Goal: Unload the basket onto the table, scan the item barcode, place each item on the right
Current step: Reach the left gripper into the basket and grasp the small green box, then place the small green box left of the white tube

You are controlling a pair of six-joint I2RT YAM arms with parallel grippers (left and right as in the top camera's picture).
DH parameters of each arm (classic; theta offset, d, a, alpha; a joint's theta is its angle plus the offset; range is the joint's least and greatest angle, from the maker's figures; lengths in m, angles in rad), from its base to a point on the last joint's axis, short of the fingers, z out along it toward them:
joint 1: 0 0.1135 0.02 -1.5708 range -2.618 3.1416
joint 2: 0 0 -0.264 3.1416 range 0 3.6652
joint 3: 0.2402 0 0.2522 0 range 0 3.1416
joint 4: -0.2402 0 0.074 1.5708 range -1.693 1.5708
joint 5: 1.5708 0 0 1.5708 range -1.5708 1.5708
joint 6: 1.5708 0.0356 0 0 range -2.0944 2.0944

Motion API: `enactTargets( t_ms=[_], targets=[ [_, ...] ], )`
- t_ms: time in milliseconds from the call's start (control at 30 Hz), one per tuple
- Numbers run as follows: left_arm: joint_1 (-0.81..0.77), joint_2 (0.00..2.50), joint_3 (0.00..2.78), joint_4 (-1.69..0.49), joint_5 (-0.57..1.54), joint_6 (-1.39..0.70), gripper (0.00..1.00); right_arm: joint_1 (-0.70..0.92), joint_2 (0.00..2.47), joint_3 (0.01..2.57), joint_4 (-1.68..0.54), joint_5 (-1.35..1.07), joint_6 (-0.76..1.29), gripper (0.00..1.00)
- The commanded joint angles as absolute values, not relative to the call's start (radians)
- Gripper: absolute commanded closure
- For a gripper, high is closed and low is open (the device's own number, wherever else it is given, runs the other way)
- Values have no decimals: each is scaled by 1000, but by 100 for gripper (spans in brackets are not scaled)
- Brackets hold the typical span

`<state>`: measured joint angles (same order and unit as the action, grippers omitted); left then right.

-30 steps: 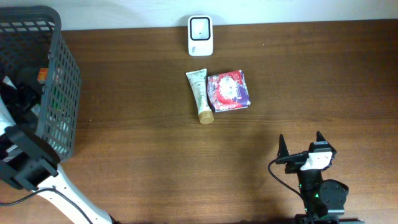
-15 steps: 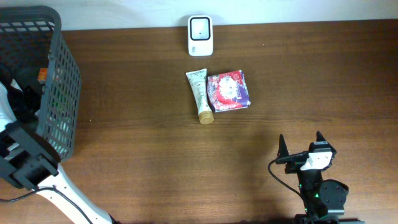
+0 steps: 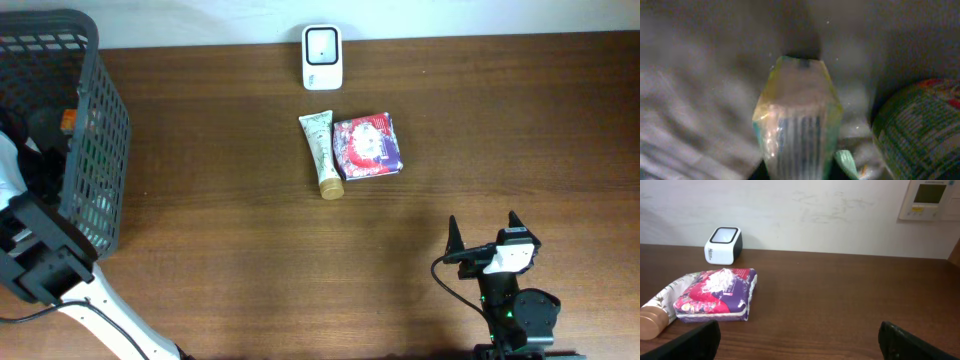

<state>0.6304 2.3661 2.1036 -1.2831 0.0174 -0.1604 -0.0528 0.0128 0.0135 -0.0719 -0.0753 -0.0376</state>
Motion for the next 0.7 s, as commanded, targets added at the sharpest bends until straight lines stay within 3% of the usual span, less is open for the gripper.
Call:
enactTargets(
  t_ms=[0, 167, 300, 467, 600, 667],
  targets=[
    [636, 2376, 2159, -1317, 2, -162, 100, -59, 6, 6, -74, -73, -41, 1],
    [661, 2376, 2461, -1508, 8, -170, 100, -59, 6, 6, -73, -73, -41, 1],
    [667, 2373, 2796, -1628, 33, -304, 100, -59, 6, 6, -73, -73, -41, 1],
    [663, 2361, 3140, -1660, 467, -310, 100, -59, 6, 6, -73, -73, -41, 1],
    [619, 2317, 3139, -1685, 588, -310, 100, -59, 6, 6, -73, -73, -41, 1],
    [558, 2317, 3136, -1688, 757, -194, 100, -59, 6, 6, -73, -73, -41, 1]
  ],
)
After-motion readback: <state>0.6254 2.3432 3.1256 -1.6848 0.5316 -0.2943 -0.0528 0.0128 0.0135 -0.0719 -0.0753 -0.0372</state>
